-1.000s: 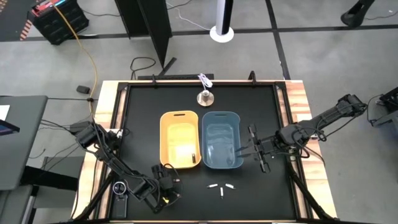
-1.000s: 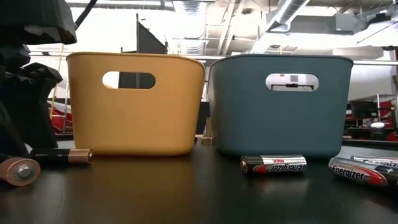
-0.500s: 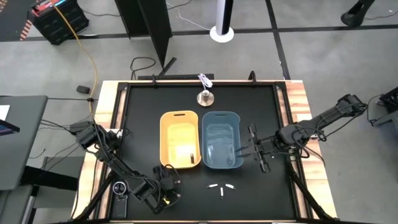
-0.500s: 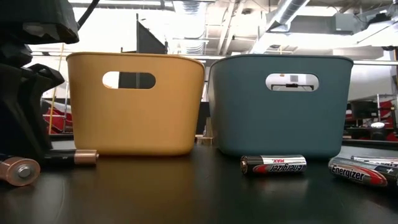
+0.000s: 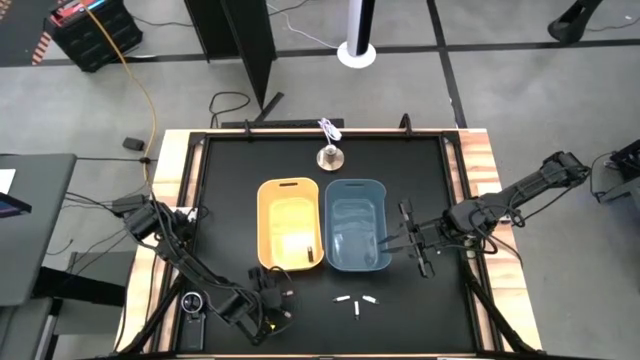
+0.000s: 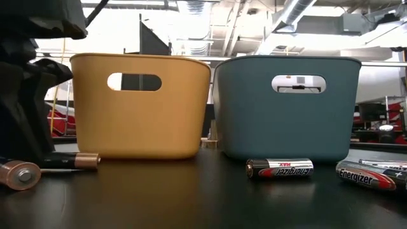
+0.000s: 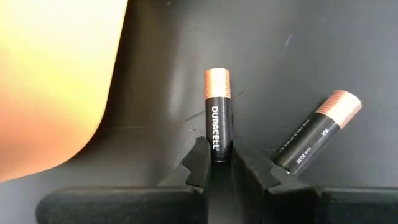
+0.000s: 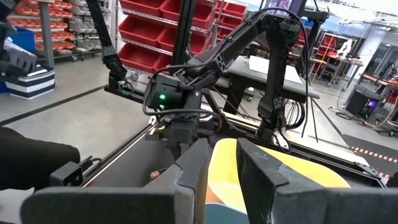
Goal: Sort batteries
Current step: Put the top black battery into the orange bin, then put the black battery into the orange bin
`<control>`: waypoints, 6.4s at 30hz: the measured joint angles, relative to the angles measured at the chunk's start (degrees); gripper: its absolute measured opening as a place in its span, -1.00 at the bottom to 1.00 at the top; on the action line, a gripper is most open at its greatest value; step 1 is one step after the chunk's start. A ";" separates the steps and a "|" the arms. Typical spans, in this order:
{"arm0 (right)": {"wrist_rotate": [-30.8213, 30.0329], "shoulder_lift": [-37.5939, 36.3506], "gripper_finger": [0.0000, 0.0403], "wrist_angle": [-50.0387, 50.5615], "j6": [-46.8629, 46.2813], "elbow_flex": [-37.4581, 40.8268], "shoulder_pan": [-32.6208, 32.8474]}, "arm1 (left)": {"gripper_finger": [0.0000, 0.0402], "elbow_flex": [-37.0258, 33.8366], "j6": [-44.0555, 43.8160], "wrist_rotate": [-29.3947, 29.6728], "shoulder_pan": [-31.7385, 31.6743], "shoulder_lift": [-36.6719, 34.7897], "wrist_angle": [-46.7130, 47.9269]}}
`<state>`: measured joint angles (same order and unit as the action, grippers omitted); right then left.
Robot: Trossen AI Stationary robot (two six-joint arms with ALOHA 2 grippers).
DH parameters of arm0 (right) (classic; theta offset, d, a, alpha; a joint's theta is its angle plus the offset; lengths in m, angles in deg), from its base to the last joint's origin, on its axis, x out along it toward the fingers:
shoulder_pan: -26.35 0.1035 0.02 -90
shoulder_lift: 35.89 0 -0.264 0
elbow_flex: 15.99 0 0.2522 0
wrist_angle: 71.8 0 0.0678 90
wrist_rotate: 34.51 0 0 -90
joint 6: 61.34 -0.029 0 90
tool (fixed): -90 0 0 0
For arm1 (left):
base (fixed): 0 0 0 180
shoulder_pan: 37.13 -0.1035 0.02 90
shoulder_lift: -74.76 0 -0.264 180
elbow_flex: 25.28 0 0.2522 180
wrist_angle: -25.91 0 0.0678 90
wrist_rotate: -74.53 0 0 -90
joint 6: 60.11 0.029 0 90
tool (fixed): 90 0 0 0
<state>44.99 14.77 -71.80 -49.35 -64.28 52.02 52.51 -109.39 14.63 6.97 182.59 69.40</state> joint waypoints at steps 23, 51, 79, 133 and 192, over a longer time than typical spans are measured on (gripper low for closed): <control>0.00 0.00 -0.49 0.00 0.00 0.00 0.02 | -0.83 12.94 5.35 0.08 0.52 -0.13 13.31; 0.00 0.01 -0.49 -0.01 0.01 0.00 0.09 | -0.83 32.22 11.34 12.04 -9.82 -0.59 48.91; -0.01 0.01 -0.49 -0.11 0.04 0.00 0.20 | 0.02 32.49 15.63 6.92 3.11 0.93 24.00; -0.02 0.32 -0.49 -0.41 0.00 0.00 0.17 | -0.80 -0.26 14.58 -9.11 -1.84 0.83 -7.93; -0.02 0.33 -0.49 -0.30 0.07 0.00 0.17 | -0.80 7.38 40.46 -3.27 -2.51 -26.52 -9.93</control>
<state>44.97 15.10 -72.10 -49.28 -64.28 52.20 59.89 -68.92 11.36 4.45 156.07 59.47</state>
